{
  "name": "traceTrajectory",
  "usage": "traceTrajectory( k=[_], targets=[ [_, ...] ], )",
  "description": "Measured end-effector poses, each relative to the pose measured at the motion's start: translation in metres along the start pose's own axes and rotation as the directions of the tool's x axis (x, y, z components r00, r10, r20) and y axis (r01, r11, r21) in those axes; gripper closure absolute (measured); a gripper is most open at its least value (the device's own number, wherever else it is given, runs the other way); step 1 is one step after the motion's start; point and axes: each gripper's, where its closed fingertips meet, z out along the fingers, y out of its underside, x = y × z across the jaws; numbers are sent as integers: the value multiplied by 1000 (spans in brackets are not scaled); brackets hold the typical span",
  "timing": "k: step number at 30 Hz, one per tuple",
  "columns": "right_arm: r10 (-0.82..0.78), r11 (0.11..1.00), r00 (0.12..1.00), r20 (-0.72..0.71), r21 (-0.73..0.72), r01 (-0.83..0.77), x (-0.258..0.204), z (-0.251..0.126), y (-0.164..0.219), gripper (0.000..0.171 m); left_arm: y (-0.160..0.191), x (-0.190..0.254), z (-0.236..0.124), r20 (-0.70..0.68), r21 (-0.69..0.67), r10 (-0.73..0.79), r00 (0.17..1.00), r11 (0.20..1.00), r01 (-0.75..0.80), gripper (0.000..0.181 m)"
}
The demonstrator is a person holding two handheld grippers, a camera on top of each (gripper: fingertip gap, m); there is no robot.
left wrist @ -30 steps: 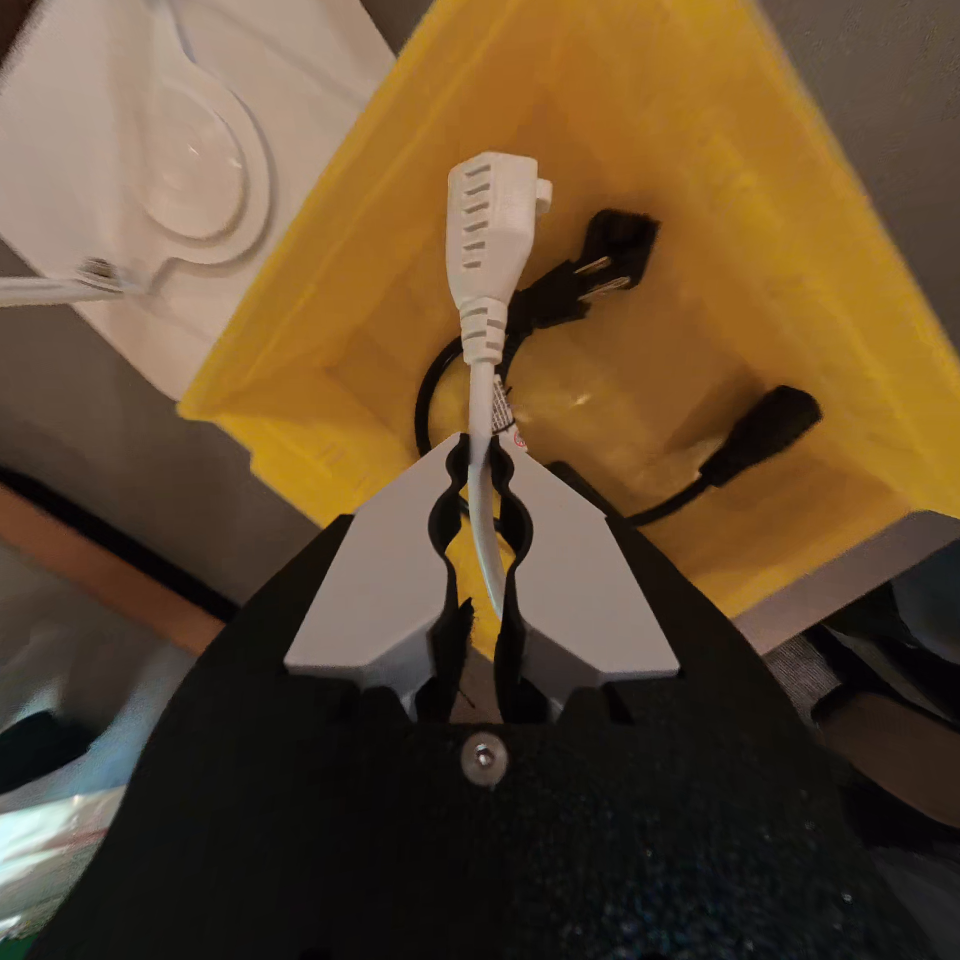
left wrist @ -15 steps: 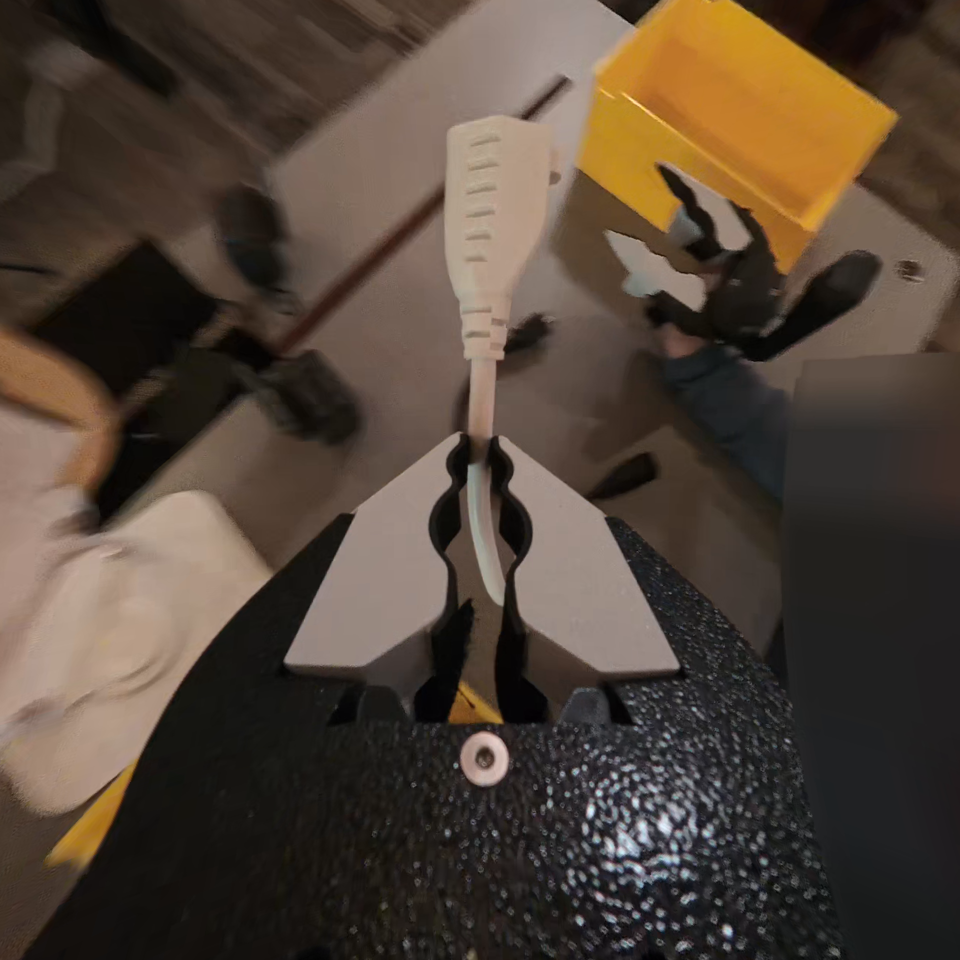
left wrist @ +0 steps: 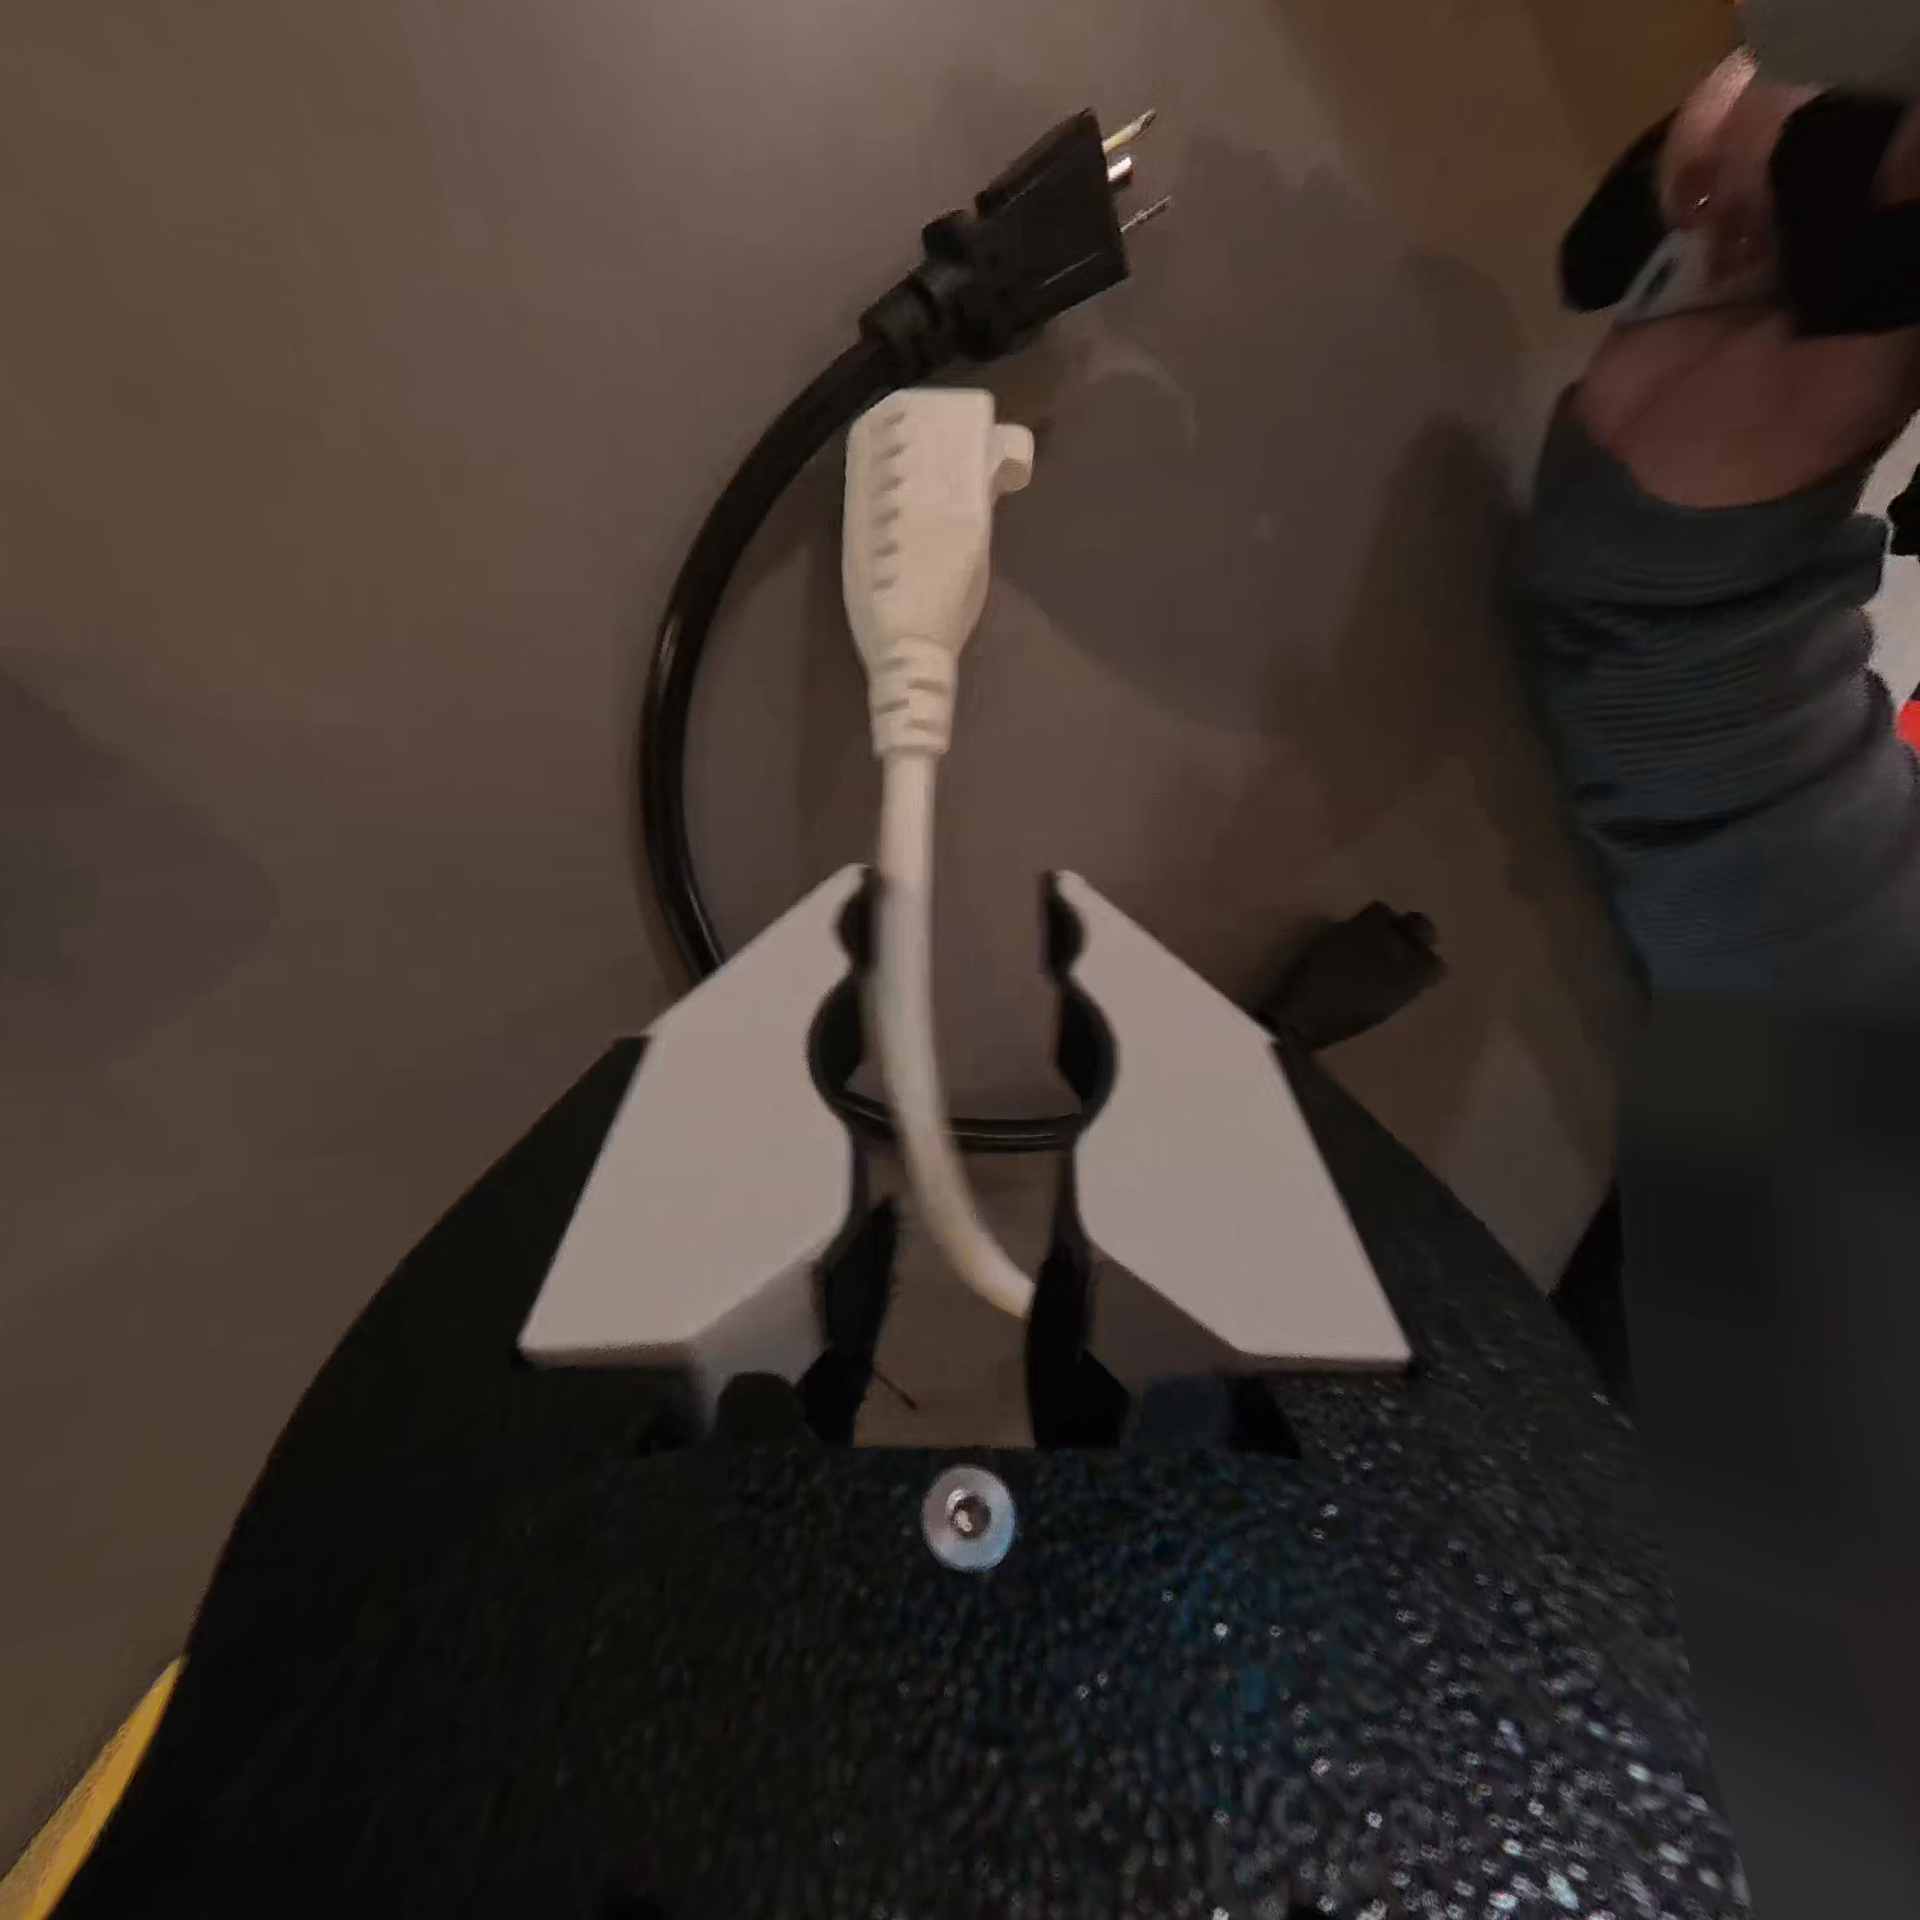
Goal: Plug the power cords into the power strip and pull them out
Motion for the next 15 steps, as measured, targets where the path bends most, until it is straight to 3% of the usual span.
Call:
traceTrajectory(
  k=[1,3,7,10,15],
  targets=[
    [3,1000,1000,0,-1,-3,0,0,1,108,-2,2,-7,2,29,5,1000,1000,-5,133],
    [7,1000,1000,0,-3,-7,0,0,1,108,-8,10,-34,-5,124,26,1000,992,-25,119],
    [9,1000,1000,6,-6,-9,-2,1,2,108,16,9,-116,122,241,116,986,960,-143,113],
    [-7,1000,1000,13,-4,7,-5,2,1,108,68,-16,-166,316,197,177,932,949,-247,95],
    [-6,1000,1000,24,-5,6,-10,4,2,108,173,-85,-185,474,99,36,880,991,-94,106]
  ],
)
